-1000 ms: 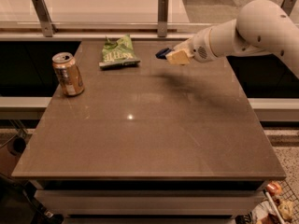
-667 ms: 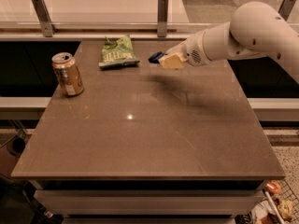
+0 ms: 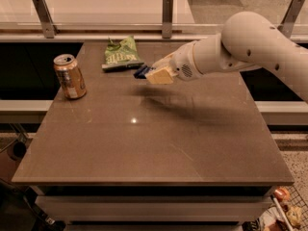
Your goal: Move rxbar blueberry near orange can
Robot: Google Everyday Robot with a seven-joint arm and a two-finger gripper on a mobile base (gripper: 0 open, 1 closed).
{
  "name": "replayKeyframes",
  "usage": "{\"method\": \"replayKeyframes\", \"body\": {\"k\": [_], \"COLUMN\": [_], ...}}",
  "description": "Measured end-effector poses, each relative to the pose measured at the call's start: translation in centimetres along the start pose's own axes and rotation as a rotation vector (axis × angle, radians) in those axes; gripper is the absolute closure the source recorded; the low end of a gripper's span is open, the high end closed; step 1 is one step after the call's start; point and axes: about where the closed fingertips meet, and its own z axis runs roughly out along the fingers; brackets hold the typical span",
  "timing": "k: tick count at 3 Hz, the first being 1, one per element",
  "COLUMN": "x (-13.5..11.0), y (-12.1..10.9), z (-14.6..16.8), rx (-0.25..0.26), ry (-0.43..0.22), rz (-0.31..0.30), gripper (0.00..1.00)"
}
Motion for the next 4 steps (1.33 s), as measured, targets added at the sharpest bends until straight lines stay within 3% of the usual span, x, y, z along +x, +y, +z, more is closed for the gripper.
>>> {"method": "replayKeyframes", "body": {"k": [3, 4], "x": [-3.6, -3.5], "y": [6.0, 6.0], "z": [6.6, 6.8], "rx": [-0.228, -0.231], "ry": [-0.074, -0.076], "rz": [-0.05, -0.047], "gripper": [1.0, 1.0]}}
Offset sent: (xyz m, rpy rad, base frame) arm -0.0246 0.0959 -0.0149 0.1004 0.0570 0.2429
